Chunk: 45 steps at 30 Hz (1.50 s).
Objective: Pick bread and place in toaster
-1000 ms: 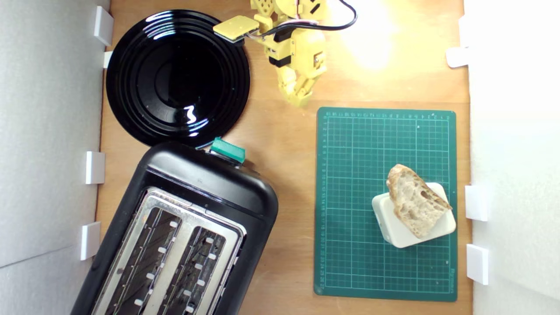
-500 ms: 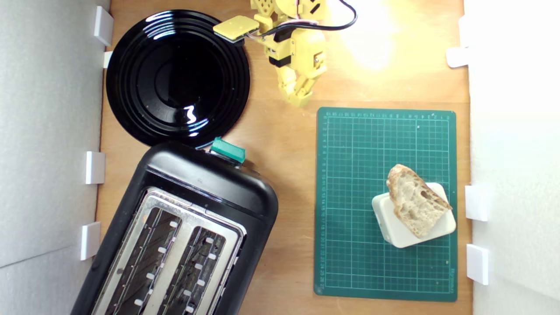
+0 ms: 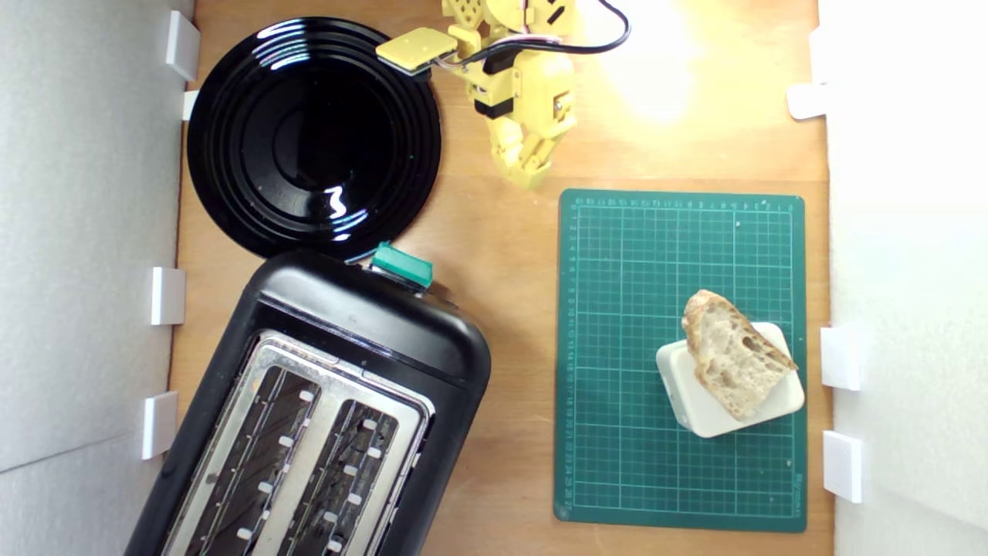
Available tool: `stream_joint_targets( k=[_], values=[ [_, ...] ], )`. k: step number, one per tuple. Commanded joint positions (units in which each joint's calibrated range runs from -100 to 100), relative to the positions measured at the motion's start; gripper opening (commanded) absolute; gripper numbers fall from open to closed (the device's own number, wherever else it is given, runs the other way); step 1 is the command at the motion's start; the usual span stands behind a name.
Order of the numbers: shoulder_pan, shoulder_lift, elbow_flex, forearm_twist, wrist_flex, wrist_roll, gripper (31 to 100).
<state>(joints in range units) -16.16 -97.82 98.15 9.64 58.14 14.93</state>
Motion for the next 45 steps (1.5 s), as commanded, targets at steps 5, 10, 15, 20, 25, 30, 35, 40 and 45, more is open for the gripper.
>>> stream_joint_targets(
  k=[5, 10, 15, 20, 25, 30, 35, 40, 45],
  values=[
    [0.04, -0.69, 0.22, 0.24, 0.57, 0.32, 30.8],
    [0.04, -0.69, 0.22, 0.24, 0.57, 0.32, 30.8],
    [0.04, -0.69, 0.22, 0.24, 0.57, 0.32, 30.8],
    [0.04, -0.69, 0.22, 0.24, 0.57, 0.32, 30.8],
    [0.04, -0.69, 0.22, 0.24, 0.57, 0.32, 30.8],
    [0.04, -0.69, 0.22, 0.24, 0.57, 0.32, 30.8],
    [-0.04, -0.69, 0.22, 0.15, 0.57, 0.32, 30.8],
    [0.20, -0.69, 0.31, 0.79, 0.65, 0.43, 30.8],
    [0.28, -0.69, 0.22, 0.97, 0.65, 0.69, 30.8]
  ],
)
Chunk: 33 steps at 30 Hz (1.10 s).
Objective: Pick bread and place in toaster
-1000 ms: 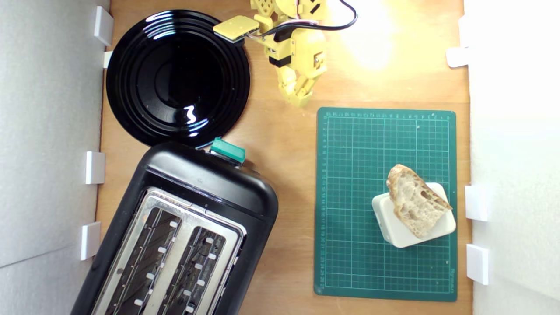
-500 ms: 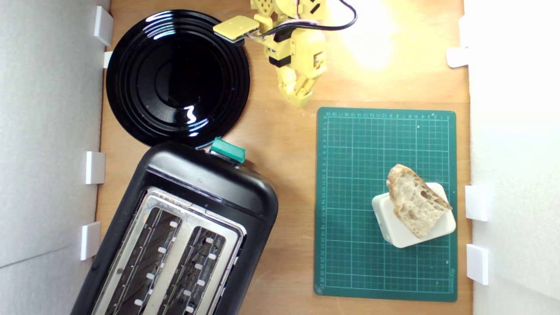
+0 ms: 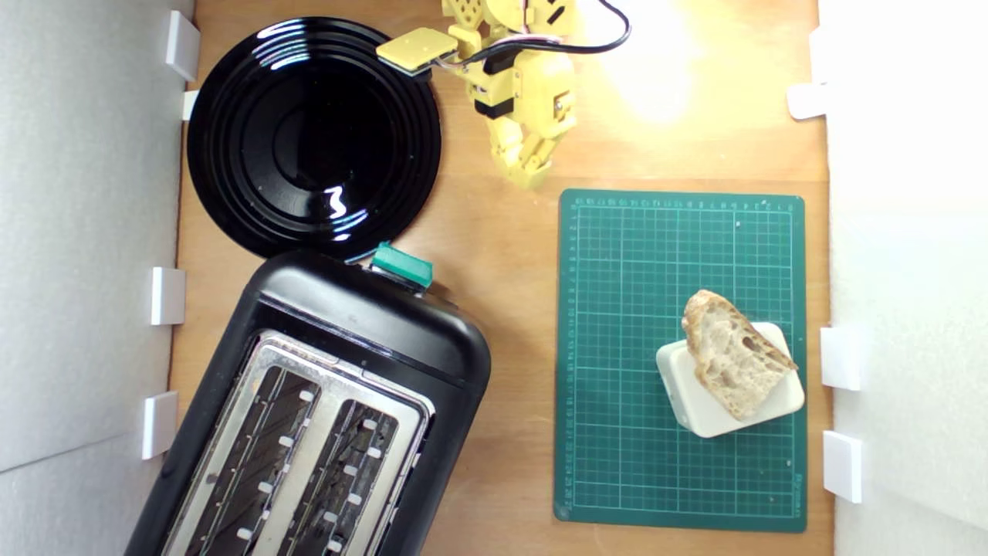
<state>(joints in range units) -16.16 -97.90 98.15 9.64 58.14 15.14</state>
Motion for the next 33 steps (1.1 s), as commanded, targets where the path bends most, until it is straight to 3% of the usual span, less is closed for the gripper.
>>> stream_joint_targets(
  k=[1, 17, 33],
  values=[
    [0.28, -0.60, 0.22, 0.97, 0.57, 0.53, 30.8],
    [0.28, 6.64, -2.42, 1.15, -5.58, 0.64, 30.8],
    [-0.52, 33.84, -5.32, 0.24, -37.23, 0.11, 30.8]
  ],
)
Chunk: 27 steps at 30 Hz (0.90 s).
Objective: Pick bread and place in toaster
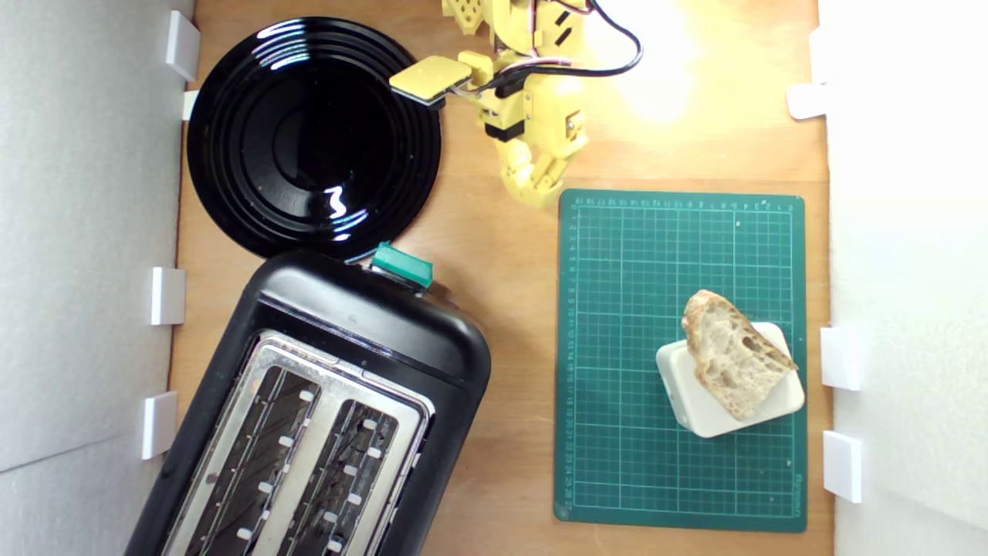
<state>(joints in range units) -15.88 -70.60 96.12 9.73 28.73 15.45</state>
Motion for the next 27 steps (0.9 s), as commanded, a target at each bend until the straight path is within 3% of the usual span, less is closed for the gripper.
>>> stream_joint_targets(
  k=[1, 14, 22, 27],
  values=[
    [-1.12, 8.45, -3.29, 0.15, -10.13, -0.20, 30.8],
    [-8.05, 12.28, -7.01, 0.24, -13.54, -3.86, 30.8],
    [-8.37, 13.20, -6.74, 0.15, -23.87, -4.75, 30.8],
    [-10.87, 13.20, -6.56, 0.61, -26.25, -7.31, 30.8]
  ],
)
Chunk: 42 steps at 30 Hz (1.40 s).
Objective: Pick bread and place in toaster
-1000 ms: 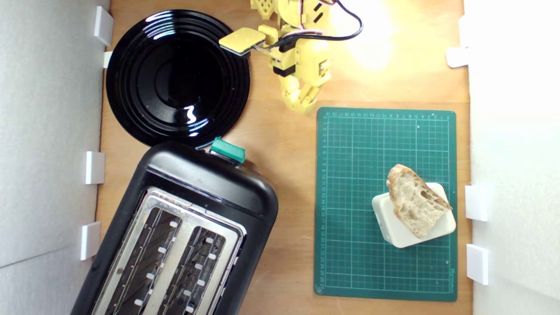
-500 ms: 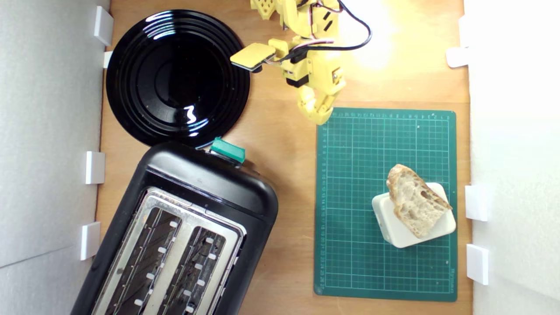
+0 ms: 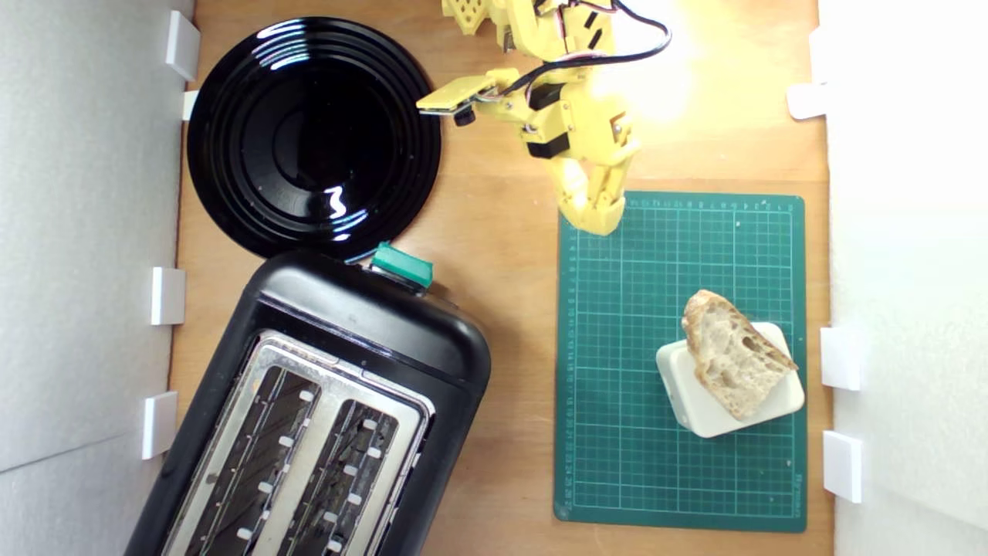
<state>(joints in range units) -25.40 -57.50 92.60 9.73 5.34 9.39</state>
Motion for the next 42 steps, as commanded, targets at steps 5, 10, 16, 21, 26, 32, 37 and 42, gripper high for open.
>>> stream_joint_targets(
  k=[5, 10, 16, 21, 26, 32, 37, 42],
  values=[
    [-2.40, 1.51, -1.77, 1.06, -10.20, -3.45, 30.8],
    [-2.40, 13.15, -2.14, 3.42, -20.01, -4.19, 30.8],
    [-0.47, 23.80, -3.50, 16.02, -28.89, -9.94, 30.8],
    [-0.22, 24.80, -3.68, 17.47, -30.25, -11.56, 30.8],
    [0.18, 25.38, -3.68, 17.56, -33.24, -11.77, 30.9],
    [0.18, 28.46, -3.50, 17.02, -38.96, -11.35, 30.9],
    [0.98, 34.95, -3.32, 15.38, -44.33, -10.26, 30.9],
    [2.03, 37.45, -3.59, 11.76, -48.85, -9.10, 30.9]
  ],
)
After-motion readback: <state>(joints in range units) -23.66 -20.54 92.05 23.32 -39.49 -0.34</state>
